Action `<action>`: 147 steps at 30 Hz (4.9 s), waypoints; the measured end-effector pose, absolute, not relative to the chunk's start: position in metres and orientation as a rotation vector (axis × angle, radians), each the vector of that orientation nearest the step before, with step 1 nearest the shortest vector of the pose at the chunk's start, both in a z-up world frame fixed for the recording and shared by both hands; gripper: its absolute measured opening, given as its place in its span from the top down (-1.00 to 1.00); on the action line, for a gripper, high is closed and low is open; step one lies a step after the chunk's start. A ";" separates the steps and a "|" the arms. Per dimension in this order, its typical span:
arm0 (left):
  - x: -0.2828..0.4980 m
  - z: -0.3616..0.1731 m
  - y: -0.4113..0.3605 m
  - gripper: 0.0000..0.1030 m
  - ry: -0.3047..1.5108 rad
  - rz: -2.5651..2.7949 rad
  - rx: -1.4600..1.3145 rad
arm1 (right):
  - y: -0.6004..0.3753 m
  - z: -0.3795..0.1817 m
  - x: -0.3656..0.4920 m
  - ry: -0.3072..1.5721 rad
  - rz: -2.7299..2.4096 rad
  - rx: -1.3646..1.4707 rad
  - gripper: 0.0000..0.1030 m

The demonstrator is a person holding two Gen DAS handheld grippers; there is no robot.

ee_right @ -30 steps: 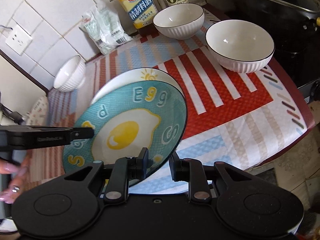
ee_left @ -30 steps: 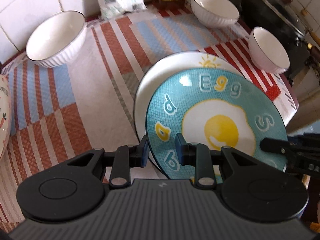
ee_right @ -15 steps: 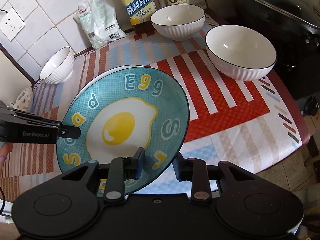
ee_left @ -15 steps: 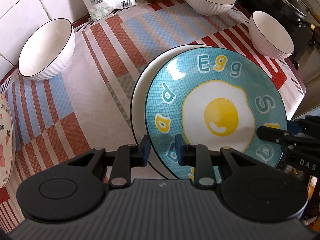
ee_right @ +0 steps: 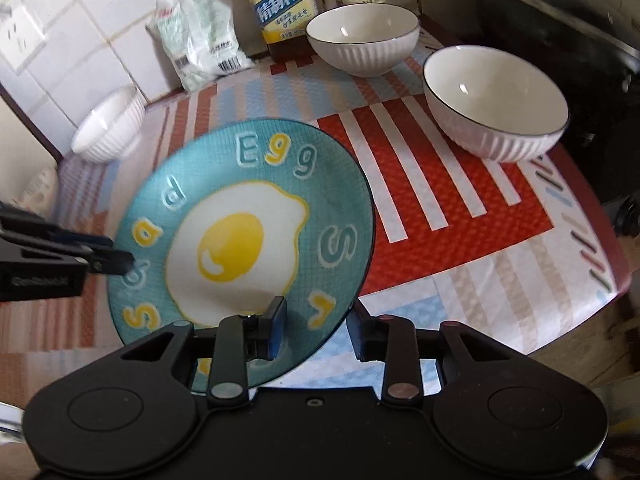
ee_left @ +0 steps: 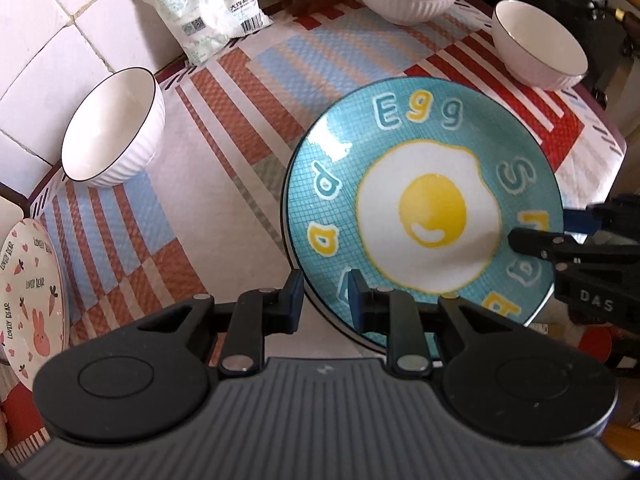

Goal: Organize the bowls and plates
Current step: 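Lower the egg plate onto the sun plate and open both grippers, then move both grippers toward the pink bunny plate by the rice cooker, then close both grippers on the rim of the pink bunny plate, then lift the bunny plate with both grippers and carry it over the teal egg plate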

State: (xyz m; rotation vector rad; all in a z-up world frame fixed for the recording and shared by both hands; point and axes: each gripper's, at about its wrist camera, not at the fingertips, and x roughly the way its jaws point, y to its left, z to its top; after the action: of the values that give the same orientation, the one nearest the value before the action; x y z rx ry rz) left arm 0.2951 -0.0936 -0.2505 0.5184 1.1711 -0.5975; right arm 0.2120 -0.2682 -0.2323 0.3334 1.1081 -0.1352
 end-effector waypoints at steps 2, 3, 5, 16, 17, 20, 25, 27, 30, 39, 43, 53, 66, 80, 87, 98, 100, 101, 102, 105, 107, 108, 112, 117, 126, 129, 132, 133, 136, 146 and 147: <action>0.294 -0.250 -0.094 0.56 1.168 -0.594 0.512 | -0.267 -0.233 0.213 1.102 -0.151 0.327 0.22; 0.294 -0.250 -0.093 0.56 1.168 -0.592 0.503 | -0.270 -0.234 0.213 1.101 -0.154 0.347 0.23; 0.294 -0.250 -0.090 0.56 1.175 -0.591 0.473 | -0.271 -0.234 0.213 1.104 -0.153 0.351 0.23; 0.272 -0.219 -0.063 0.46 1.154 -0.588 0.372 | -0.258 -0.195 0.197 1.083 -0.162 0.222 0.14; 0.267 -0.213 -0.062 0.42 1.148 -0.588 0.366 | -0.257 -0.186 0.194 1.077 -0.149 0.221 0.12; 0.253 -0.196 -0.060 0.40 1.123 -0.586 0.358 | -0.254 -0.160 0.187 1.067 -0.113 0.204 0.00; 0.232 -0.165 -0.056 0.38 1.126 -0.581 0.275 | -0.247 -0.124 0.182 1.067 -0.054 0.176 -0.11; 0.225 -0.155 -0.053 0.28 1.116 -0.580 0.259 | -0.243 -0.111 0.179 1.062 -0.027 0.143 -0.18; 0.213 -0.141 -0.047 0.22 1.085 -0.558 0.271 | -0.236 -0.094 0.176 1.058 0.008 0.106 -0.22; 0.184 -0.107 0.001 0.20 0.986 -0.465 0.228 | -0.204 -0.053 0.165 1.021 0.123 -0.084 -0.32; 0.170 -0.092 0.024 0.20 0.944 -0.431 0.217 | -0.188 -0.038 0.159 0.975 0.187 -0.133 -0.33; 0.158 -0.065 0.078 0.00 0.902 -0.280 0.163 | -0.133 -0.015 0.164 0.894 0.386 -0.240 -0.34; 0.206 -0.059 0.159 -0.08 0.897 -0.160 0.073 | -0.054 -0.004 0.220 0.825 0.518 -0.271 -0.34; 0.296 -0.117 0.221 -0.25 0.818 -0.080 -0.041 | -0.012 -0.073 0.305 0.782 0.593 -0.091 -0.34; 0.333 -0.165 0.245 -0.25 0.868 -0.028 -0.075 | 0.009 -0.116 0.342 0.820 0.591 -0.042 -0.34; 0.371 -0.209 0.263 -0.25 0.888 0.009 -0.139 | 0.025 -0.182 0.377 0.826 0.537 0.090 -0.35; 0.377 -0.216 0.263 -0.25 0.889 0.010 -0.122 | 0.026 -0.191 0.379 0.808 0.512 0.092 -0.35; 0.381 -0.221 0.263 -0.25 0.893 0.012 -0.114 | 0.027 -0.196 0.381 0.804 0.493 0.088 -0.35; 0.384 -0.226 0.264 -0.25 0.900 0.012 -0.114 | 0.028 -0.200 0.384 0.810 0.470 0.085 -0.35; 0.395 -0.244 0.271 -0.25 0.923 0.009 -0.144 | 0.026 -0.216 0.394 0.840 0.415 0.097 -0.35; 0.402 -0.256 0.275 -0.21 0.940 0.012 -0.173 | 0.022 -0.227 0.403 0.870 0.407 0.129 -0.35; 0.404 -0.262 0.277 -0.21 0.952 0.022 -0.182 | 0.021 -0.233 0.407 0.888 0.402 0.139 -0.35; 0.410 -0.274 0.289 -0.18 1.009 0.051 -0.246 | 0.019 -0.247 0.417 0.933 0.377 0.170 -0.34; 0.414 -0.285 0.293 0.17 1.009 0.034 -0.217 | 0.020 -0.251 0.423 0.925 0.410 0.205 -0.31; 0.401 -0.298 0.292 0.48 0.946 0.002 -0.305 | 0.032 -0.261 0.425 0.906 0.408 0.181 0.36; 0.399 -0.298 0.275 0.35 0.918 0.043 -0.226 | 0.030 -0.263 0.425 0.901 0.415 0.199 0.37; 0.404 -0.296 0.271 0.30 0.942 0.061 -0.216 | 0.030 -0.264 0.423 0.882 0.441 0.170 0.35; 0.405 -0.295 0.273 0.32 0.951 0.054 -0.226 | 0.028 -0.263 0.425 0.893 0.442 0.178 0.36; 0.402 -0.293 0.267 0.36 0.952 0.055 -0.158 | 0.026 -0.261 0.428 0.914 0.437 0.197 0.45; 0.390 -0.276 0.248 0.47 0.994 0.040 -0.049 | 0.011 -0.244 0.413 0.938 0.497 0.169 0.49; 0.386 -0.274 0.244 0.47 0.989 0.034 -0.036 | 0.009 -0.243 0.410 0.936 0.489 0.162 0.49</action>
State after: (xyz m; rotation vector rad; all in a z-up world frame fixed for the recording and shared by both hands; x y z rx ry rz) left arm 0.3862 0.2441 -0.2743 -0.0356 0.9888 0.0339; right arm 0.4097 0.0085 -0.2428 0.1624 0.9357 0.4893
